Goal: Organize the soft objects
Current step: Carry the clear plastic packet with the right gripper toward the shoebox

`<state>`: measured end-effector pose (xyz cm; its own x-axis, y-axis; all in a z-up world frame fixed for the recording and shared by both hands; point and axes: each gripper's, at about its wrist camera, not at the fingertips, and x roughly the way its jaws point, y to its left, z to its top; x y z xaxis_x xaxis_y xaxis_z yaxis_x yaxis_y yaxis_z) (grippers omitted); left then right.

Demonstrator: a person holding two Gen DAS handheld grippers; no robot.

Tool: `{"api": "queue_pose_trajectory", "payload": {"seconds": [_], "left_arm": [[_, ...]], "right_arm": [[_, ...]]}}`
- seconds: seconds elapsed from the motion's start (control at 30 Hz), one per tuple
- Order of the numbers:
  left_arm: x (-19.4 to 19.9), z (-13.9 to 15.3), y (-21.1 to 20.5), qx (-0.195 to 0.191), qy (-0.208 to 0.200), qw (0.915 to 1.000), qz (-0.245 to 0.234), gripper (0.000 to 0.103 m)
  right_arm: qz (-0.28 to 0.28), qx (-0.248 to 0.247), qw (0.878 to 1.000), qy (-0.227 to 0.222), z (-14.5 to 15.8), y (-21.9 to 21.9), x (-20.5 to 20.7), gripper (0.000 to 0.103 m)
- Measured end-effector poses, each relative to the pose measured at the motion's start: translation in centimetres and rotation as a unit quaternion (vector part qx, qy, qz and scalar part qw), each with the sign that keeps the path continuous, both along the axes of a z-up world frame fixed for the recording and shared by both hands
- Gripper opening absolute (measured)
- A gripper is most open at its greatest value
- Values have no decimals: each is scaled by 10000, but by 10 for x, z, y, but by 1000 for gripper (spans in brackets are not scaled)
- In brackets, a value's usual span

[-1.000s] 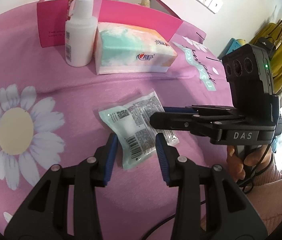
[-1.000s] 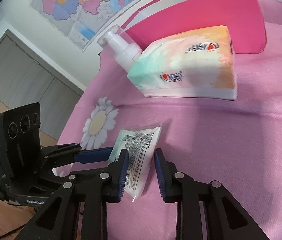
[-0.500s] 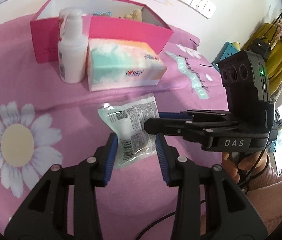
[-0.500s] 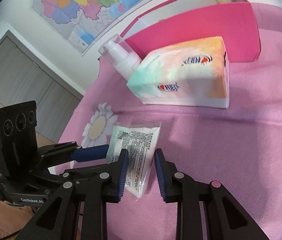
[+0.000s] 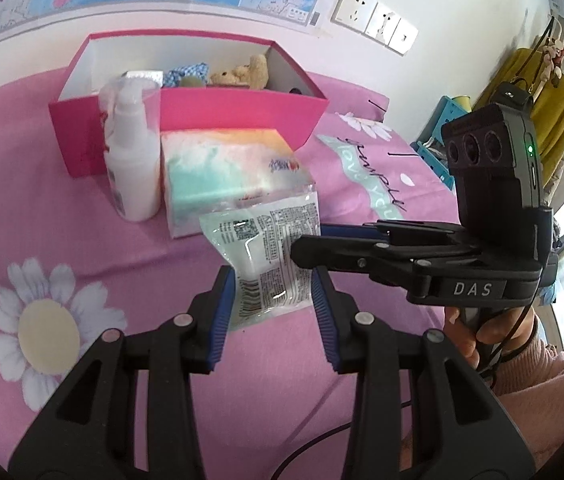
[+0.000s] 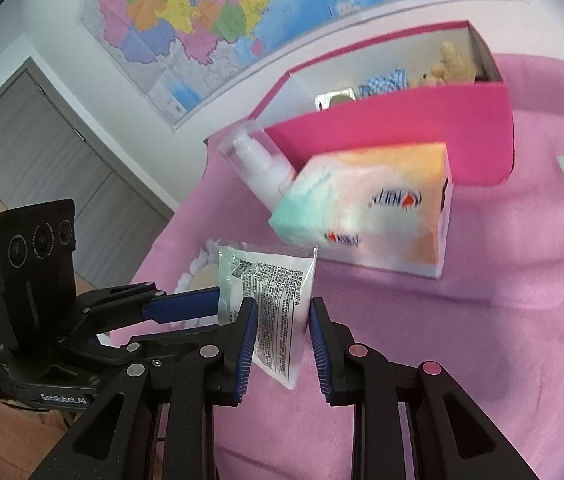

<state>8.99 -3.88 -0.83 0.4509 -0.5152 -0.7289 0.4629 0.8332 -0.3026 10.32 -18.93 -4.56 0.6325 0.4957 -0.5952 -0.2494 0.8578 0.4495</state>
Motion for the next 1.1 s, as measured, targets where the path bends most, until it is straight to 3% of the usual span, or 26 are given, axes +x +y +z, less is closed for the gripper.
{"api": "queue_pose_trajectory", "payload": {"seconds": [0.5,1.1], "left_arm": [[19,26,-15,38,-339,9994,1,41],[37,41,-21,48,-510,9987,20,41]], "right_arm": [[-77,-119,9988,-461,34,-9,10,26],[-82,34,9977,-669,51,-24,24,22]]}}
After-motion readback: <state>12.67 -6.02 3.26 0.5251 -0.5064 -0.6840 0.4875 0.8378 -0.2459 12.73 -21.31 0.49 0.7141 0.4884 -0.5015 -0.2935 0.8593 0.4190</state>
